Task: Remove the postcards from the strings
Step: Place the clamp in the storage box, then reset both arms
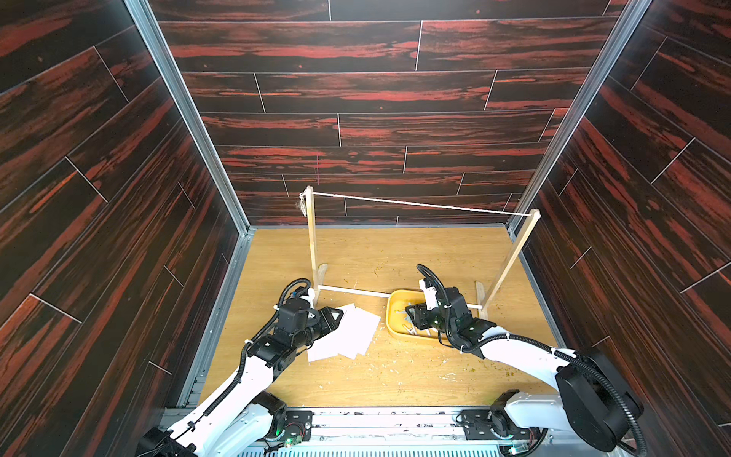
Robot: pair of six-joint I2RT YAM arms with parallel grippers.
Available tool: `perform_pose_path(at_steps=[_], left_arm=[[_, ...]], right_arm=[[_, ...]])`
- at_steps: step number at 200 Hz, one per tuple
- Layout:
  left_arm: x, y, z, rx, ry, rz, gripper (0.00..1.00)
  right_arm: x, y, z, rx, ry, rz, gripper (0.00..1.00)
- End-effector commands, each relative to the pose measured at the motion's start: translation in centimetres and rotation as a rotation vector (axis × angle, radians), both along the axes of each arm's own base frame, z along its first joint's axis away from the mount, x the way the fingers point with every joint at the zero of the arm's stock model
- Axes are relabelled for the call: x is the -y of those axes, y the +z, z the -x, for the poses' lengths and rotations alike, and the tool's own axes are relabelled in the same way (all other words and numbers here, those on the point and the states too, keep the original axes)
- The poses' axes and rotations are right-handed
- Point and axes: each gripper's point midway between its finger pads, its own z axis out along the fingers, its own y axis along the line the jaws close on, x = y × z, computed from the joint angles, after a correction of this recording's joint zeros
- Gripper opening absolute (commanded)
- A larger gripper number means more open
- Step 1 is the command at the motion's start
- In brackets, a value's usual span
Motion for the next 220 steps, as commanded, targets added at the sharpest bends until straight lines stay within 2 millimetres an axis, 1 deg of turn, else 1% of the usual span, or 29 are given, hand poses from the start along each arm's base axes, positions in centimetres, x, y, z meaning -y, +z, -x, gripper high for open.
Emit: perform_pose_path(at_steps=[1, 9, 34, 48, 67, 71, 79, 93, 99, 105, 107, 109, 122, 129, 135, 140, 159, 181, 202, 220], left_arm=[[0.4, 2.0, -0.8, 0.062, -0.011, 0.011, 0.54], [0.3, 2.0, -0.8, 0.064, -0.008, 0.003, 0.54], [-0.1, 1.9, -0.7, 0.063, 0.003, -0.018, 0.54], [-0.4, 1.9, -0.8, 0.062, 0.017, -0.029, 0.54], [-0.9, 1.9, -0.9, 0.067, 0.035, -0.053, 0.57], [-1.0, 1.9, -0.9, 0.068, 0.038, -0.06, 0.64], [-1.2, 1.9, -1.0, 0.071, 0.041, -0.08, 0.68], [-1.5, 2.2, -1.3, 0.084, 0.044, -0.114, 0.7], [-1.6, 2.3, -1.4, 0.086, 0.047, -0.13, 0.72], [-1.8, 2.4, -1.6, 0.091, 0.05, -0.145, 0.73], [-1.8, 2.5, -1.7, 0.094, 0.05, -0.149, 0.73], [-1.8, 2.6, -1.7, 0.097, 0.049, -0.155, 0.73], [-2.3, 3.0, -2.2, 0.111, 0.06, -0.2, 0.82], [-2.6, 3.3, -2.4, 0.123, 0.067, -0.224, 0.89], [-2.9, 3.6, -2.7, 0.134, 0.078, -0.246, 0.98], [-3.2, 3.8, -2.8, 0.14, 0.088, -0.268, 1.0], [-4.5, 4.7, -3.5, 0.173, 0.129, -0.348, 1.0], [-6.3, 5.4, -4.1, 0.22, 0.191, -0.45, 1.0], [-8.5, 5.5, -4.4, 0.281, 0.261, -0.563, 1.0], [-10.5, 5.5, -4.5, 0.327, 0.337, -0.656, 1.0]], right_arm=[[0.6, 0.2, -0.5, 0.016, -0.042, -0.004, 0.52], [0.9, 0.3, -0.5, 0.019, -0.049, -0.002, 0.53], [1.3, 1.7, -0.3, 0.044, -0.052, -0.009, 0.54], [1.6, 2.6, -0.1, 0.061, -0.052, -0.011, 0.59], [2.2, 4.2, 0.2, 0.093, -0.064, -0.008, 0.7], [2.4, 4.5, 0.2, 0.099, -0.069, -0.006, 0.72], [2.8, 5.2, 0.3, 0.117, -0.08, -0.001, 0.77], [3.7, 6.3, 0.4, 0.144, -0.103, 0.012, 0.84], [4.2, 6.7, 0.4, 0.155, -0.119, 0.02, 0.88], [4.6, 7.2, 0.5, 0.167, -0.127, 0.023, 0.9], [4.7, 7.4, 0.5, 0.172, -0.131, 0.023, 0.97], [4.9, 7.4, 0.5, 0.174, -0.137, 0.026, 0.98], [6.0, 8.4, 0.6, 0.199, -0.17, 0.026, 0.99], [6.6, 8.7, 0.6, 0.209, -0.183, 0.027, 0.99], [7.2, 9.0, 0.7, 0.216, -0.201, 0.028, 0.99], [7.8, 9.3, 0.6, 0.225, -0.222, 0.028, 0.99], [10.4, 9.7, 0.4, 0.232, -0.312, 0.05, 0.99], [13.4, 9.3, -0.1, 0.224, -0.409, 0.071, 0.99], [16.6, 8.2, -0.7, 0.222, -0.525, 0.119, 0.99], [18.4, 7.1, -1.4, 0.207, -0.58, 0.143, 0.99]])
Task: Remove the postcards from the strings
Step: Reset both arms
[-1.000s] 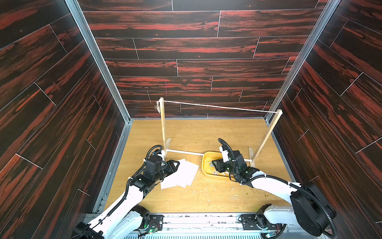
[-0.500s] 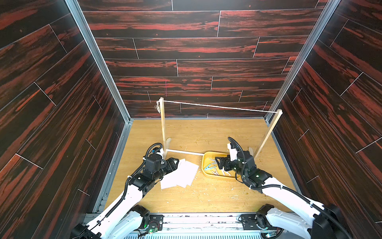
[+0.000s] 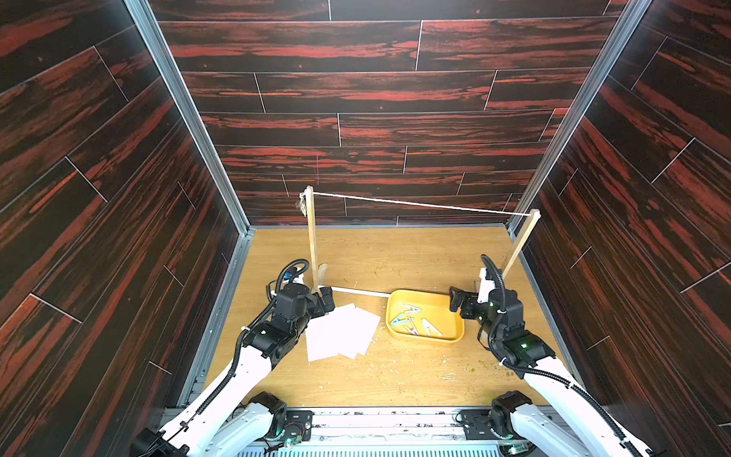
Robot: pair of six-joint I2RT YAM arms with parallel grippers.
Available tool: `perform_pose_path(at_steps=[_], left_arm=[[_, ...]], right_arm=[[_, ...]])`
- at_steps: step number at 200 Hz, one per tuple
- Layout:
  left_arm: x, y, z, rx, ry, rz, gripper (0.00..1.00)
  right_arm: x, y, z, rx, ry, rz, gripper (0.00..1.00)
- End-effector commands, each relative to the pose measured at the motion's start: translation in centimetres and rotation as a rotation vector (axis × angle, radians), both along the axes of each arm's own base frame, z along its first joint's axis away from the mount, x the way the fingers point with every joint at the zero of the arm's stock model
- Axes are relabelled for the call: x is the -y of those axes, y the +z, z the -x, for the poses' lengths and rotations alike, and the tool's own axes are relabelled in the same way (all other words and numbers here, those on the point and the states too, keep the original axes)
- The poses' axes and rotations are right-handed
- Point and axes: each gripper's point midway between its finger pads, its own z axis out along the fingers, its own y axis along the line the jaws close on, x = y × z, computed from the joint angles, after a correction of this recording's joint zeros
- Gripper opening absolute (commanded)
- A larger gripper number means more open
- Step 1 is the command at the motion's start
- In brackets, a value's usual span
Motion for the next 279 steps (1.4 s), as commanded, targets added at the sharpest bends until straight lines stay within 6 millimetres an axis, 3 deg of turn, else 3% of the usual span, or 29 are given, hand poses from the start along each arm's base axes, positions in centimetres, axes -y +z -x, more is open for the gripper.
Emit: perform_pose_path(at_steps=[1, 54, 76, 121, 164, 203, 236, 253, 268, 279], left_arm=[[-3.7, 0.4, -0.1, 0.086, 0.133, -0.182, 1.0], [-8.3, -1.2, -1.2, 0.102, 0.31, -0.373, 1.0], [-9.5, -2.5, -2.2, 0.067, 0.35, -0.359, 1.0], [-11.3, -2.7, -3.8, 0.117, 0.394, -0.4, 1.0], [-13.5, -2.8, -5.5, 0.132, 0.435, -0.47, 1.0], [-15.3, -5.2, -6.8, 0.118, 0.458, -0.527, 1.0], [-16.3, -6.9, -6.6, 0.163, 0.481, -0.475, 1.0], [-15.4, -8.3, -6.7, 0.211, 0.425, -0.46, 1.0], [-15.2, -8.0, -7.2, 0.278, 0.416, -0.47, 1.0], [-15.1, -8.8, -7.5, 0.212, 0.396, -0.469, 1.0]], right_arm=[[2.8, -2.1, -0.3, -0.038, -0.101, 0.041, 0.99], [5.3, -4.5, -2.7, 0.045, -0.201, 0.187, 0.99], [6.1, -4.3, -3.8, 0.059, -0.233, 0.205, 0.99], [6.6, -4.1, -5.4, 0.134, -0.188, 0.24, 0.99], [8.0, -5.7, -5.8, 0.232, -0.236, 0.249, 0.99], [7.7, -4.8, -6.8, 0.302, -0.204, 0.302, 0.99], [8.7, -5.3, -6.4, 0.375, -0.198, 0.281, 0.99], [8.7, -5.7, -6.0, 0.416, -0.165, 0.246, 0.98], [8.2, -6.4, -6.3, 0.372, -0.119, 0.234, 0.98], [8.2, -6.6, -7.1, 0.352, -0.11, 0.233, 0.98]])
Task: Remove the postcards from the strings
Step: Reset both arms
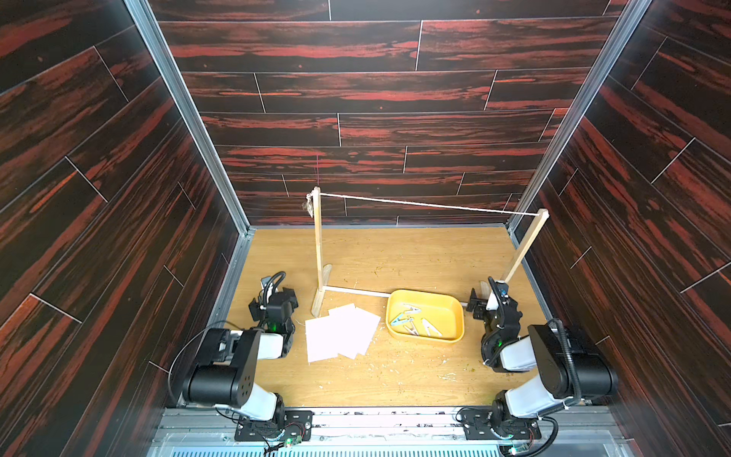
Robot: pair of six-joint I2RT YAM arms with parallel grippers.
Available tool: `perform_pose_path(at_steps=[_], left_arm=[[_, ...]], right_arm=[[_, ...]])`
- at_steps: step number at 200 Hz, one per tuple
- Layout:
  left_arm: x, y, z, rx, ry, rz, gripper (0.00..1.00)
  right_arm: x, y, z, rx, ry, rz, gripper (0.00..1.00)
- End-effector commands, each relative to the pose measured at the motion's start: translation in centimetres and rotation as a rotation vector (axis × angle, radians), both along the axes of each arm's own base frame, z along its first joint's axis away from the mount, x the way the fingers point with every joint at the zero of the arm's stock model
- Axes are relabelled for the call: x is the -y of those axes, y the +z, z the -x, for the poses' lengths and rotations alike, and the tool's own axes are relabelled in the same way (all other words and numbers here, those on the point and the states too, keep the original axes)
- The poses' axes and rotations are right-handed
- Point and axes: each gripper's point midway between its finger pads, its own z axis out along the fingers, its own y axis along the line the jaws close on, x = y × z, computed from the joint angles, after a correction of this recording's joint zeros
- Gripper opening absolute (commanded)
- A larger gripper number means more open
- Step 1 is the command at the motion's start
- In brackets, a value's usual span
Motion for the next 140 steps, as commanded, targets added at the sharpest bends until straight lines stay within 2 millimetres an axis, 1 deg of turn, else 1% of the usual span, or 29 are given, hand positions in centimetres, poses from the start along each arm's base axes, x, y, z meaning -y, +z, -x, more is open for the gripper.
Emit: perform_pose_path(at_steps=[1, 6, 8, 14, 23, 63, 94, 117, 140], left_arm=[[0.7, 2.7, -1.7, 0.111, -0.045, 0.007, 1.0], [0.1, 2.5, -1.7, 0.075, -0.006, 0.014, 1.0], [-0.1, 2.4, -1.8, 0.062, 0.006, 0.018, 1.0], [-0.3, 2.3, -1.9, 0.049, 0.002, 0.04, 1.0], [-0.7, 2.3, -1.7, 0.06, 0.024, 0.046, 1.0], [-0.7, 2.5, -1.7, 0.065, 0.023, 0.044, 1.0], [-0.7, 2.4, -1.7, 0.064, 0.024, 0.044, 1.0], [-0.8, 2.5, -1.7, 0.066, 0.025, 0.044, 1.0], [-0.7, 2.5, -1.7, 0.066, 0.024, 0.044, 1.0]], right_arm=[[-0.9, 2.8, -1.7, 0.1, 0.068, -0.024, 0.98], [-0.3, 2.5, -2.2, 0.074, 0.032, -0.029, 0.99], [0.0, 2.1, -2.3, 0.053, 0.014, -0.033, 0.99], [0.4, 2.0, -2.8, 0.035, 0.002, -0.056, 0.99], [0.7, 2.0, -2.8, 0.033, 0.0, -0.061, 0.99], [0.6, 2.2, -2.8, 0.042, 0.001, -0.06, 0.99], [0.6, 2.0, -2.9, 0.036, 0.002, -0.062, 0.99], [0.5, 1.7, -3.2, 0.012, 0.037, -0.091, 0.99], [0.6, 1.8, -3.0, 0.019, 0.034, -0.089, 0.99]])
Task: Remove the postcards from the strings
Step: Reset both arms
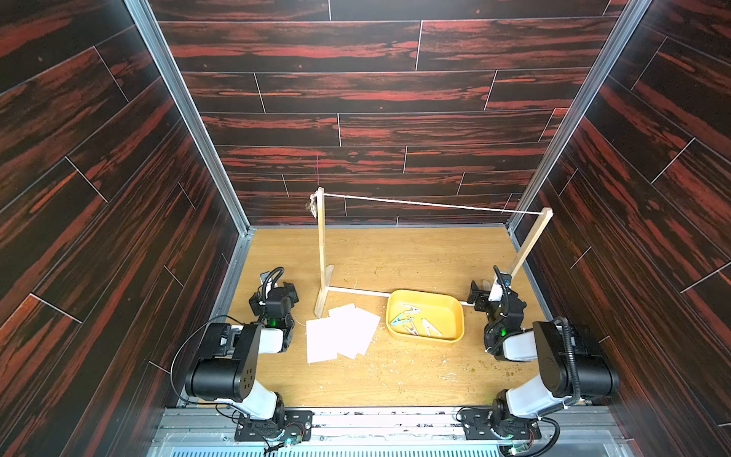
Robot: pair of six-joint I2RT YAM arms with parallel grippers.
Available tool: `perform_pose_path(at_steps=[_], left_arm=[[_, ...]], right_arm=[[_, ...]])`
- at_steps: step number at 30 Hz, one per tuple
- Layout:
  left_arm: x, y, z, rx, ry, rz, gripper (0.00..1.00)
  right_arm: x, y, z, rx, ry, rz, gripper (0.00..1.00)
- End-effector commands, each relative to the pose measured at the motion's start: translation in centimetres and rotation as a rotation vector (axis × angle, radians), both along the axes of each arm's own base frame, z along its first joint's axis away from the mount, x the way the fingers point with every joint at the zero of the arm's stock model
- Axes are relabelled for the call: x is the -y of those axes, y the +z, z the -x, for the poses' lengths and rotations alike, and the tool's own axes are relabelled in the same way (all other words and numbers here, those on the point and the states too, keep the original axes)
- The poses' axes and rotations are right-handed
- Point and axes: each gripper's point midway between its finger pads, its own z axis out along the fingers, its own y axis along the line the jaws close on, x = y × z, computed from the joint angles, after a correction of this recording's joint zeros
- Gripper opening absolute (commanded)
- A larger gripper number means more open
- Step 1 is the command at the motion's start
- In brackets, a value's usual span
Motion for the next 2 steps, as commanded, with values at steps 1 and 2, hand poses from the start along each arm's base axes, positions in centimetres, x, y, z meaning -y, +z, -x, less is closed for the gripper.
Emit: perform_pose_path(at_steps=[1, 2], left_arm=[[-0.15, 0.78, -0.05, 0.02, 0.007, 0.008, 1.0], [-0.15, 0.81, -0.05, 0.021, 0.007, 0.008, 1.0]], right_arm=[[0.17, 0.76, -0.34, 0.025, 0.004, -0.02, 0.99], [0.16, 0.78, -0.33, 0.026, 0.004, -0.021, 0.99]])
